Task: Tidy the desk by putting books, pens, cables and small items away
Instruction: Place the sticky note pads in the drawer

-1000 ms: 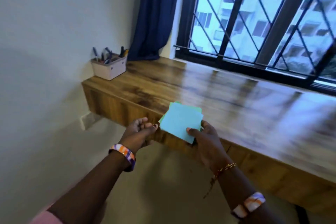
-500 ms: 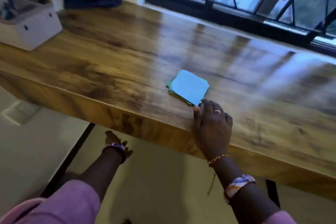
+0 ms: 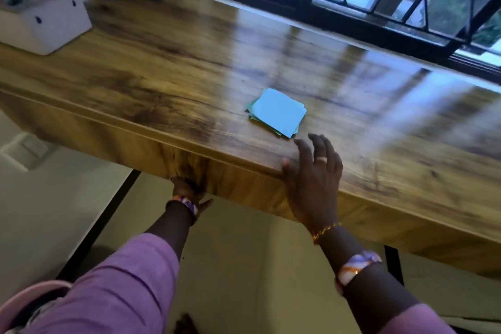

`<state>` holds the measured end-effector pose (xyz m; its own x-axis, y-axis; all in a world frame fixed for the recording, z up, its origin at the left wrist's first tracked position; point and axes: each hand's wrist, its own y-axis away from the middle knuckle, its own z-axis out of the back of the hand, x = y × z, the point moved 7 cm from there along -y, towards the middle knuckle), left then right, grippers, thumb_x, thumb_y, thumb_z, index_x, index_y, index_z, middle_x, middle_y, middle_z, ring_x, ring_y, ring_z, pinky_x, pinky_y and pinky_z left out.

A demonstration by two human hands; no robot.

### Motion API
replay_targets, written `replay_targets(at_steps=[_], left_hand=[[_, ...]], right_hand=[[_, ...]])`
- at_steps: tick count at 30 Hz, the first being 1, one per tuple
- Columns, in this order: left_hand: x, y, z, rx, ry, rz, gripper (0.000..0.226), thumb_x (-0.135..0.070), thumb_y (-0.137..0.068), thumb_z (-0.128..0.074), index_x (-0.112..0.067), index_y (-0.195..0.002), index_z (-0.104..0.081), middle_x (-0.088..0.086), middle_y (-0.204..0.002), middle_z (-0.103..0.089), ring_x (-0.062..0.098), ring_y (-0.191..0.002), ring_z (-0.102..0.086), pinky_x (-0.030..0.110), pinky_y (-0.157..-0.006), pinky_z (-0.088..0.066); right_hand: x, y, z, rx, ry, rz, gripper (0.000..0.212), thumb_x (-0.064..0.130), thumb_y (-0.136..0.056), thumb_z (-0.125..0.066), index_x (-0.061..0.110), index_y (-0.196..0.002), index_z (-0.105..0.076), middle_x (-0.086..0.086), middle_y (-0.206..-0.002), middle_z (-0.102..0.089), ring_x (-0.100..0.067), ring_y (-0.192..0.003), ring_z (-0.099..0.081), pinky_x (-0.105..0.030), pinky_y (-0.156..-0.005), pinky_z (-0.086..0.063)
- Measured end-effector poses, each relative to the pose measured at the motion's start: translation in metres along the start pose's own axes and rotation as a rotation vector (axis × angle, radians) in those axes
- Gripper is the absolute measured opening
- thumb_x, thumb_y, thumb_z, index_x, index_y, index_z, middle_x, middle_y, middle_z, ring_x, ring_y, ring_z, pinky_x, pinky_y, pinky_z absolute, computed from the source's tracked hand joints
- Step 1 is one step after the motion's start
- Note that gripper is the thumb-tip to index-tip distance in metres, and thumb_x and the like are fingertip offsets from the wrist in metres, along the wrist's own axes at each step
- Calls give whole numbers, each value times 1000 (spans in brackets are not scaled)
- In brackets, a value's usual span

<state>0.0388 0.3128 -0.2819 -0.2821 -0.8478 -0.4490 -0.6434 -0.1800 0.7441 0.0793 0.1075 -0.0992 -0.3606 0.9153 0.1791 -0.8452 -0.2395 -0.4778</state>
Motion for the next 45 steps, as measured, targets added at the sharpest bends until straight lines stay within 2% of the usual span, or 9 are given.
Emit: replay_targets(at_steps=[4,10,14,16,19,22,24,29,45], left_hand=[[16,19,44,-243,-117,-53,67,-59,-94,-8,-21,-146,-25,5,-151,-33,29,-132,-40,48,-95,-40],[14,100,96,-460,-291,-132,46,-31,-100,-32,-2,-135,-40,16,-140,-45,33,-128,-45,41,-102,-34],[-19,201,120,-761,-834,-685,51,-7,-88,-52,8,-134,-34,30,-139,-36,43,-127,-36,44,-103,-30],[-14,242,108,-688,-1115,-1005,53,1,-79,-59,4,-129,-41,28,-134,-41,44,-120,-41,46,-97,-36],[15,277,79,-396,-1617,-1293,52,-2,-75,-63,-7,-125,-47,18,-136,-44,41,-119,-47,47,-93,-44],[47,283,64,-196,-2080,-1128,56,-19,-90,-51,-20,-141,-29,2,-152,-28,22,-141,-23,41,-114,-21],[55,292,60,-177,-2250,-1068,41,-23,-93,-45,-20,-134,-39,1,-143,-42,19,-134,-35,34,-110,-22],[51,323,74,-187,-2223,-844,28,-14,-91,-47,-22,-113,-62,9,-119,-62,28,-113,-56,31,-89,-43],[81,384,143,-191,-2245,-790,27,-10,-89,-49,-23,-107,-63,6,-118,-63,25,-110,-57,31,-89,-45]], right_hand=[[12,72,-3,173,70,215,54,46,-90,-36,16,-134,-42,-13,-148,-34,-29,-137,-24,-40,-108,-14],[35,123,19,314,44,249,40,36,-81,-42,20,-117,-51,-3,-109,-68,-20,-98,-66,-36,-87,-46],[46,154,39,385,-83,228,35,35,-78,-40,22,-106,-56,2,-86,-70,-18,-75,-67,-33,-72,-52],[54,169,52,405,-121,257,35,35,-80,-39,22,-109,-54,-1,-85,-70,-22,-75,-67,-35,-71,-51],[65,191,65,503,-144,276,36,28,-92,-43,20,-126,-47,-5,-112,-64,-24,-100,-60,-34,-87,-43],[73,213,79,605,-161,279,36,27,-94,-43,21,-129,-45,-6,-119,-60,-22,-108,-56,-31,-91,-43],[79,229,87,670,-214,269,36,27,-94,-44,21,-129,-47,-7,-119,-60,-23,-108,-56,-31,-89,-44],[91,264,102,711,-277,296,30,29,-96,-41,21,-123,-51,-8,-113,-63,-26,-103,-59,-34,-85,-45],[128,359,143,714,-269,398,41,25,-97,-40,18,-137,-39,-11,-120,-60,-27,-108,-56,-30,-92,-36]])
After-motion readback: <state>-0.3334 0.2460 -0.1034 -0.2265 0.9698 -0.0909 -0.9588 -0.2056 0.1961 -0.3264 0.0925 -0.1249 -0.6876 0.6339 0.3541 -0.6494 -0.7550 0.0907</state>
